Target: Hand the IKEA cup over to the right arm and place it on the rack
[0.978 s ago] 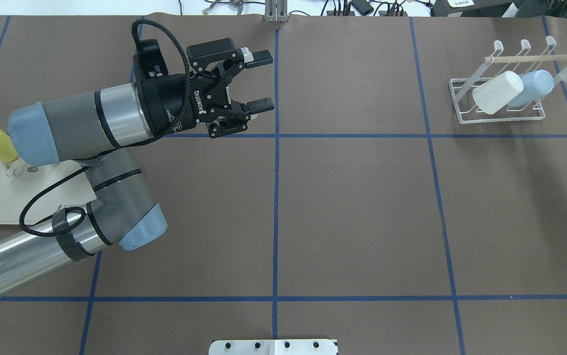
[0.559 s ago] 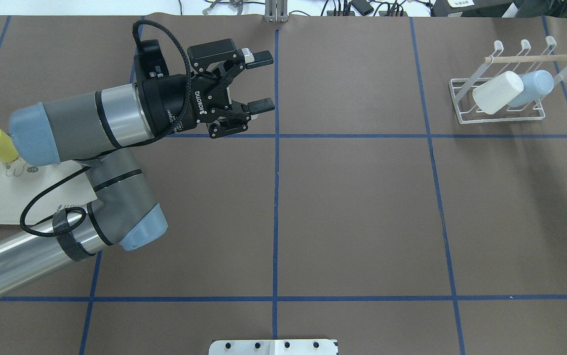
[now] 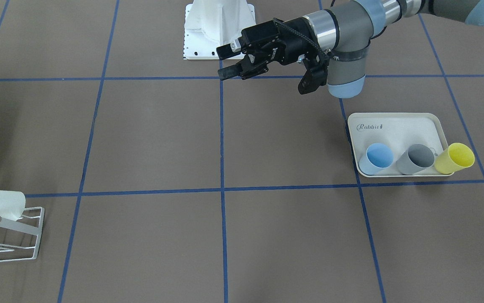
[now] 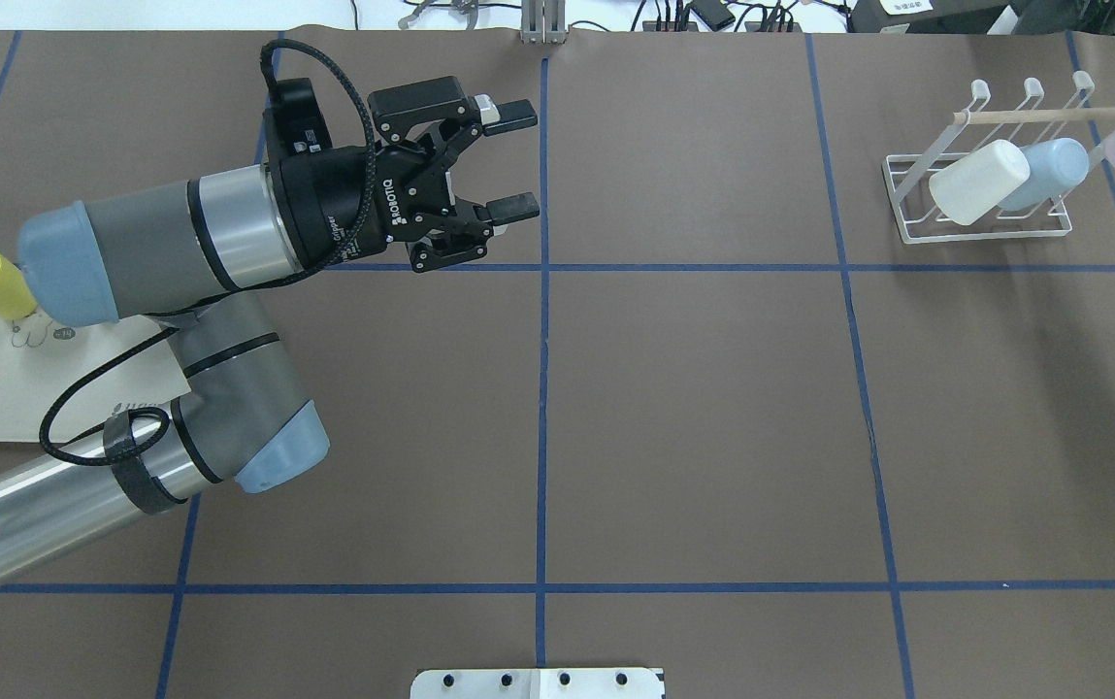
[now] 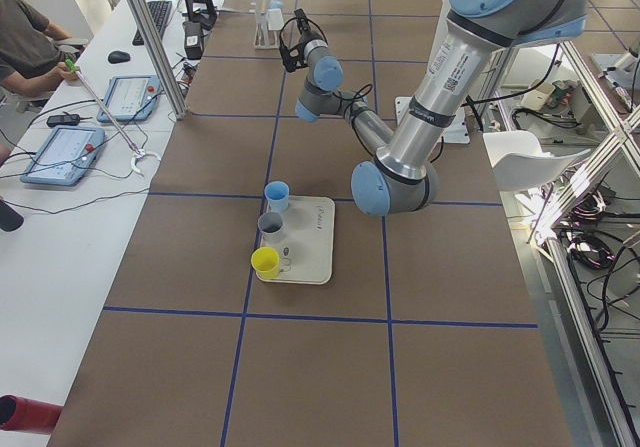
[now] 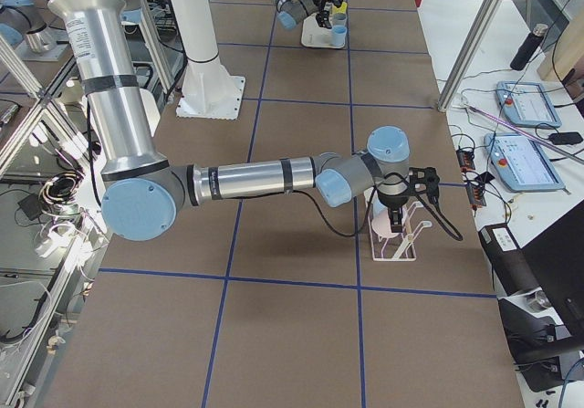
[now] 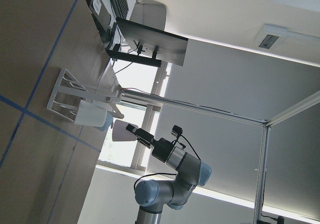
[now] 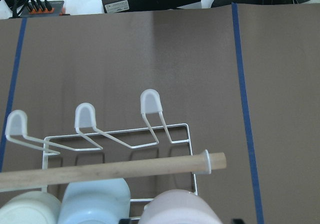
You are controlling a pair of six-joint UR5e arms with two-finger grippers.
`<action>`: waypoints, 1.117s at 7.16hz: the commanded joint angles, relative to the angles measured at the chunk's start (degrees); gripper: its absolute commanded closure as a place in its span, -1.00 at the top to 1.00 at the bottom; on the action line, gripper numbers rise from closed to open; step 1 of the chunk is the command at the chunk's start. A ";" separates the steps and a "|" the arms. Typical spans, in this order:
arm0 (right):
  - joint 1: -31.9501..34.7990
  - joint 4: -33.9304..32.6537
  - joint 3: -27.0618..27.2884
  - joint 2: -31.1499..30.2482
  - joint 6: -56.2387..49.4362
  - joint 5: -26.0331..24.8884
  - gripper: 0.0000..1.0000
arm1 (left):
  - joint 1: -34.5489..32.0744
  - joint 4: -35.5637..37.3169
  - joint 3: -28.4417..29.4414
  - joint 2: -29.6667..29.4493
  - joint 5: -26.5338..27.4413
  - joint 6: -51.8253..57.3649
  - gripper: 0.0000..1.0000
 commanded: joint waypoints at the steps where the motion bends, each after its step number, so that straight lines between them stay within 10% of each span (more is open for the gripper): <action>1: -0.44 0.00 -0.05 0.09 -0.07 0.00 -1.00 | -0.06 -0.06 0.07 0.00 0.00 0.00 0.74; 8: -1.93 0.00 -0.58 0.00 -0.16 -1.50 -1.00 | -0.07 -0.07 -0.02 0.00 0.00 0.00 0.75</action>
